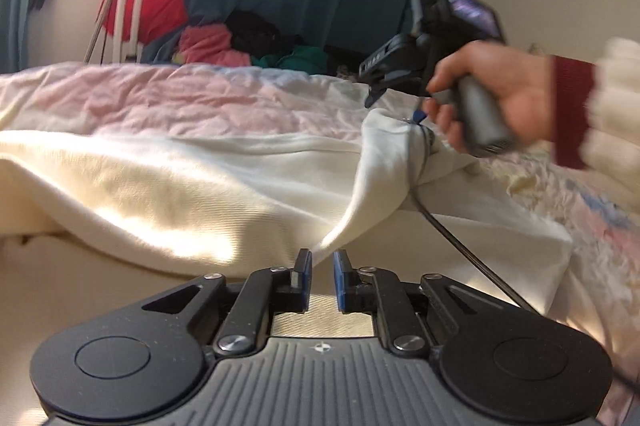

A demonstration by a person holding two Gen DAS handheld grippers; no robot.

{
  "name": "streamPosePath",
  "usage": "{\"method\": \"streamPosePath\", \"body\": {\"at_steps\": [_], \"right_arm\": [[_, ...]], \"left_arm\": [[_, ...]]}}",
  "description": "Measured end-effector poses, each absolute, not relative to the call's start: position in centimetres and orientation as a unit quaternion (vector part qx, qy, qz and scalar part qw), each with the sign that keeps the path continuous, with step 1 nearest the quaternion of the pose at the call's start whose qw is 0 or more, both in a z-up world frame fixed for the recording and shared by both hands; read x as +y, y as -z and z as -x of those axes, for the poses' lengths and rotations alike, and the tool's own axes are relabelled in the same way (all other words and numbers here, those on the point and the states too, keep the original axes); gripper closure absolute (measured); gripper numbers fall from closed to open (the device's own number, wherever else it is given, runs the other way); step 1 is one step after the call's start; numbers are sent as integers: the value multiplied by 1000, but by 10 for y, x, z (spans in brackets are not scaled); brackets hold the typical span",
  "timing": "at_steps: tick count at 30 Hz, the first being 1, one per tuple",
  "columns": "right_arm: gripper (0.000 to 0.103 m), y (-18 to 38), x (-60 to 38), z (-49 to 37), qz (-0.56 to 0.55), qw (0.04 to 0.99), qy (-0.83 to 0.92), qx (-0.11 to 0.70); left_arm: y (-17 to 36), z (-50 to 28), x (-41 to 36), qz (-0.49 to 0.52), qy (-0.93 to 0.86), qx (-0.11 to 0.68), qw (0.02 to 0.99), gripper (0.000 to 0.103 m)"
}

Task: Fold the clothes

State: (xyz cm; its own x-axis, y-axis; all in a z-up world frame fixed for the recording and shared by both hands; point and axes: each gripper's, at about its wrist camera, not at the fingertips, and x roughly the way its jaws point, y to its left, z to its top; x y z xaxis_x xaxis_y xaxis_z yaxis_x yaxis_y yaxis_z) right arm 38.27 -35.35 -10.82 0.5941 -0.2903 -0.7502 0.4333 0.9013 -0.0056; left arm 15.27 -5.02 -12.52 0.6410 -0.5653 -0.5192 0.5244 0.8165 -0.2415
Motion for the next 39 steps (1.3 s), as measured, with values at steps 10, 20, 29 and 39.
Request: {"method": "streamPosePath", "body": {"at_steps": [10, 20, 29, 39], "right_arm": [[80, 157, -356, -427, -4, 852, 249, 460], [97, 42, -372, -425, -66, 907, 221, 353], [97, -96, -382, -393, -165, 970, 154, 88], [97, 167, -497, -329, -302, 873, 291, 249]], "left_arm": [[141, -172, -39, 82, 296, 319, 896, 88], [124, -164, -26, 111, 287, 262, 915, 87], [111, -164, 3, 160, 261, 209, 929, 82], [128, -171, -11, 104, 246, 261, 928, 82]]}}
